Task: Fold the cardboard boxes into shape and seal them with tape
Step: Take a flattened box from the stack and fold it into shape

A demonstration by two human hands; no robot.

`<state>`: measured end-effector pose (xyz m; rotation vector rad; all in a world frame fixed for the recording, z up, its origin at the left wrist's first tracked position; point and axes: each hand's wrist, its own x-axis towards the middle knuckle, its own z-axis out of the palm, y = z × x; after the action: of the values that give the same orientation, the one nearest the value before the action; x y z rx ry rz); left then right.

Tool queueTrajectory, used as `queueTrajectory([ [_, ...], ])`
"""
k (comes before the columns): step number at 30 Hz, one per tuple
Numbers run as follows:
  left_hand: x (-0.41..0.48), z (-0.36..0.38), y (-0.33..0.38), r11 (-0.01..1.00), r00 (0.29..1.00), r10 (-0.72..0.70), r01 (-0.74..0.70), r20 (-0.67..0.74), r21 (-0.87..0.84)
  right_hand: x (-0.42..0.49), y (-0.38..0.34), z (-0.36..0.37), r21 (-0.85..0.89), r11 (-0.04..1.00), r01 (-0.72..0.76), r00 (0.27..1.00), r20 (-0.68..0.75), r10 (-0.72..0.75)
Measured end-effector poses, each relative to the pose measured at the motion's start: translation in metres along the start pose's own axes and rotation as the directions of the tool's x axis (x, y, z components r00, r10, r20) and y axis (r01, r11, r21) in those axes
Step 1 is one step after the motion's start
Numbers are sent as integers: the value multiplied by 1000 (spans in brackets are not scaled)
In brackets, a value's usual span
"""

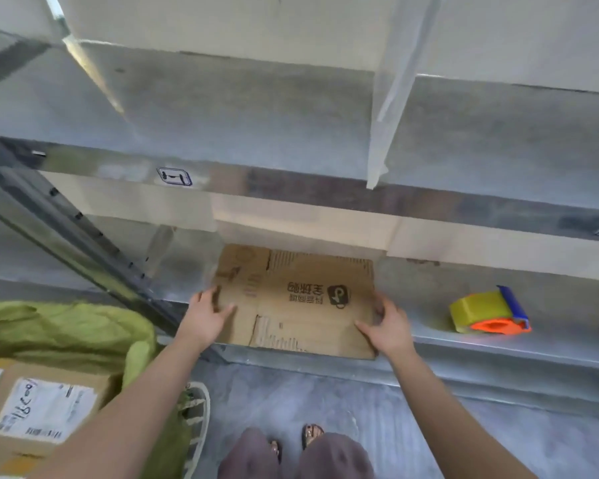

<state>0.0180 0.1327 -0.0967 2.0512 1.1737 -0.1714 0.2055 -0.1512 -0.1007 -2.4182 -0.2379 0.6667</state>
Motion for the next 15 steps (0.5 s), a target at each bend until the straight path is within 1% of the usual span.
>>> queueTrajectory([
  [3, 4, -7, 0, 1000, 999, -12, 11, -49, -25, -4, 0, 2, 75, 997, -27, 1000, 15, 26],
  [6, 10, -17, -7, 987, 1000, -14, 18, 24, -159, -7, 2, 1, 212, 975, -70, 998, 6, 70],
  [10, 5, -32, -5, 953, 992, 51, -13, 118, -304, -12, 6, -11, 375, 922, -94, 995, 45, 84],
  [12, 4, -42, 1, 935, 988, 83, -32, 129, -354, -18, 3, -24, 421, 903, -87, 996, 62, 67],
  [15, -6, -57, 18, 927, 981, 159, -109, 111, -360, -29, -3, -50, 420, 907, -12, 1000, -3, 15],
])
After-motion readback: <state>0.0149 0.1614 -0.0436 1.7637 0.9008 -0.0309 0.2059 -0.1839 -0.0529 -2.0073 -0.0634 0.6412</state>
